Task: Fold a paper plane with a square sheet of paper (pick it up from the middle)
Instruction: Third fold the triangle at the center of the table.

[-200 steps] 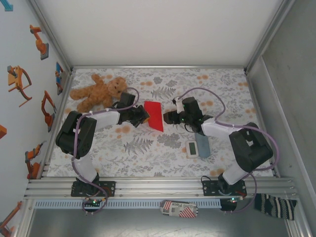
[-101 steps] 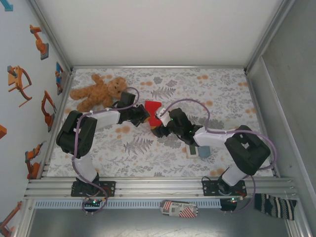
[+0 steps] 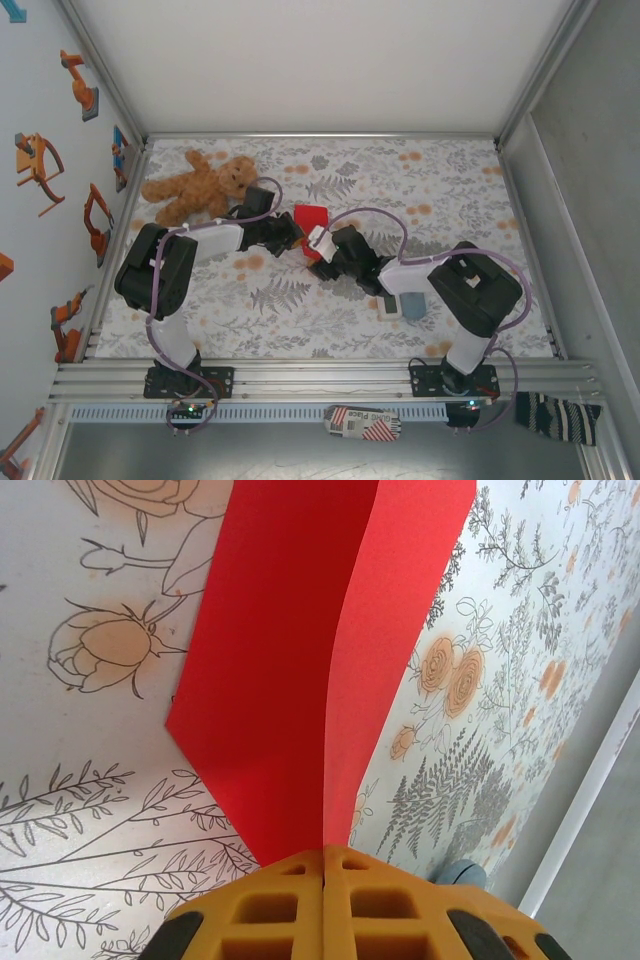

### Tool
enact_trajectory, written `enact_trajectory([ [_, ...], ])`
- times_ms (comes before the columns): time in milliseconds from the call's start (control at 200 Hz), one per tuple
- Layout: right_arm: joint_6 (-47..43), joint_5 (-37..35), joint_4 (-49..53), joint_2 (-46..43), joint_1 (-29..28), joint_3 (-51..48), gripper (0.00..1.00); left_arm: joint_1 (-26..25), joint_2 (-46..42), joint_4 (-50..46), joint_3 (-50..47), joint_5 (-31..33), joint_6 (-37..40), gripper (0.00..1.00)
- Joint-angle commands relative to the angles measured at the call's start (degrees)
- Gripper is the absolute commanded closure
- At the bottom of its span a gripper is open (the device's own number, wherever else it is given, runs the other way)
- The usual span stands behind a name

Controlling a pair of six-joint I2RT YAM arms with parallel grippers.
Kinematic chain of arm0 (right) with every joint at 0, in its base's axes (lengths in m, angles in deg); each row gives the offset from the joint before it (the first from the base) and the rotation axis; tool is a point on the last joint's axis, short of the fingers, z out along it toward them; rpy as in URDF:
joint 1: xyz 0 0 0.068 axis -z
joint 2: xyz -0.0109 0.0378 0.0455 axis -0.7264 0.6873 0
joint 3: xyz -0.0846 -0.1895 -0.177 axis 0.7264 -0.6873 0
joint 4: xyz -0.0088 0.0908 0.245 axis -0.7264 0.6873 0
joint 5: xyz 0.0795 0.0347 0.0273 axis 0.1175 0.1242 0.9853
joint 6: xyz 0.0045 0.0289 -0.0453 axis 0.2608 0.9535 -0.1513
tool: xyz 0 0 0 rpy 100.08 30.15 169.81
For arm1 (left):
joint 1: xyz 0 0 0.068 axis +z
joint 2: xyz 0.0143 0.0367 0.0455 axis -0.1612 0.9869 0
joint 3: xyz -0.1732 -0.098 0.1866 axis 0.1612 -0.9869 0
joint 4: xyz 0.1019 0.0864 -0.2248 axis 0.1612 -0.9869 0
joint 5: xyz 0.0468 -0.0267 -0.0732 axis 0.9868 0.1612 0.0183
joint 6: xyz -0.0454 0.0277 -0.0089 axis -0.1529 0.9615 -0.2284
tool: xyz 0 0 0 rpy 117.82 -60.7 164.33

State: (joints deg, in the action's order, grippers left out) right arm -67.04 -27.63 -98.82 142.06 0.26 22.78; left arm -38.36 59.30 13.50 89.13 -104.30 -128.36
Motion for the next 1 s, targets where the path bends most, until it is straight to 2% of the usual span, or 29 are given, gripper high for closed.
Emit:
enact_trajectory([
  [0, -0.5, -0.8, -2.7, -1.1, 0.0, 1.8, 0.35, 0.3, 0.9, 0.1, 1.1, -1.0, -0.3, 0.97],
  [451, -0.3, 8.3, 0.9, -1.8, 0.1, 3.0, 0.69, 0.2, 0.5, 0.4, 0.6, -0.9, -0.5, 0.96],
  [801, -1.1, 9.7, 2.9, -1.3, 0.2, 4.2, 0.92, 0.2, -1.0, 0.1, 0.2, -0.4, -0.7, 0.93],
  [881, -1.2, 10.8, 3.4, -1.5, 0.2, 4.2, 0.98, 0.4, -1.9, -0.9, 0.1, 0.0, -0.6, 0.88],
  [992, -1.1, 12.5, 4.6, -1.8, 0.3, 4.2, 1.0, 1.4, -4.6, -4.6, -0.3, 2.5, 0.9, 0.71],
])
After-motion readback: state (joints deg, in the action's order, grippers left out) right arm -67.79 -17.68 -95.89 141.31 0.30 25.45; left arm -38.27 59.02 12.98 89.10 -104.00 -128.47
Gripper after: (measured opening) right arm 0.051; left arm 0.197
